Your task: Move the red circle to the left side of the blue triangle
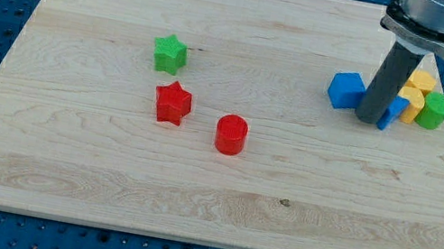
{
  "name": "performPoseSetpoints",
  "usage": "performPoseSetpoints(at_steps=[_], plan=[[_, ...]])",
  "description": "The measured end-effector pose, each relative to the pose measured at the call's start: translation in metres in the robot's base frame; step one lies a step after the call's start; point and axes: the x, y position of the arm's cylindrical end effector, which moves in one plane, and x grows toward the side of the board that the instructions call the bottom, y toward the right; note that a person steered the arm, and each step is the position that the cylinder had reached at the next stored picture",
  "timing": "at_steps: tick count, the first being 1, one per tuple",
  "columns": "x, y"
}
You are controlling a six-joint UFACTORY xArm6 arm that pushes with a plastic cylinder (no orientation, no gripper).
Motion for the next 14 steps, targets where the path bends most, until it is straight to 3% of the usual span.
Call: performPoseSetpoints(at_steps=[2,4,5,7,8,10,14], plan=[[0.008,-0.009],[0.108,-0.021],[0.126,-0.057],[0.126,-0.184],[0.094,-0.233],[0.077,-0.235],[0.077,-0.1]])
